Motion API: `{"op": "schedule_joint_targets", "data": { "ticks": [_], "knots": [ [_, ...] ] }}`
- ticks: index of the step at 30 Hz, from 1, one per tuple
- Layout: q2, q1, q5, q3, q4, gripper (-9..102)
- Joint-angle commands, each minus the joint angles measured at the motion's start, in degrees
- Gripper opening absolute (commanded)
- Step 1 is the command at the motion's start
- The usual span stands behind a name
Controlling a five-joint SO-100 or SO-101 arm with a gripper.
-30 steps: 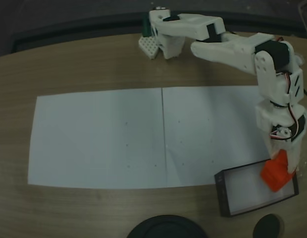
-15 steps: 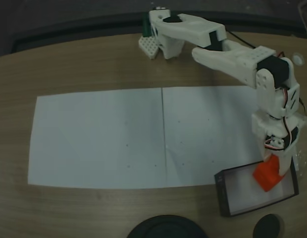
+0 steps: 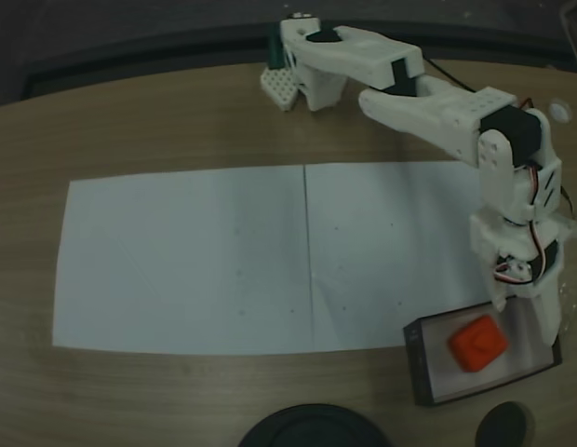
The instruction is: Grab a orange square and put it in the box.
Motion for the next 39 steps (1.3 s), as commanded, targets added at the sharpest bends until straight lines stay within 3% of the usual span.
{"op": "schedule_joint_targets", "data": {
  "ticks": [1, 5, 8, 12, 19, 23, 32, 39],
  "knots": [
    [7.2, 1.9, -0.3, -3.4, 1.4, 23],
    [16.8, 6.2, -5.3, -7.7, 5.5, -1],
    [26.3, 10.0, -5.7, -9.6, 10.0, 0],
    [42.9, 18.7, 0.4, -9.4, 10.4, -1],
    [69.1, 34.4, 1.5, -6.6, 10.8, -1],
    [85.7, 37.1, 1.5, 6.9, 10.7, -1],
    [119.5, 29.8, 1.5, 55.5, 9.8, 0],
    [137.7, 29.6, -3.6, 83.4, 3.3, 0]
  ]
}}
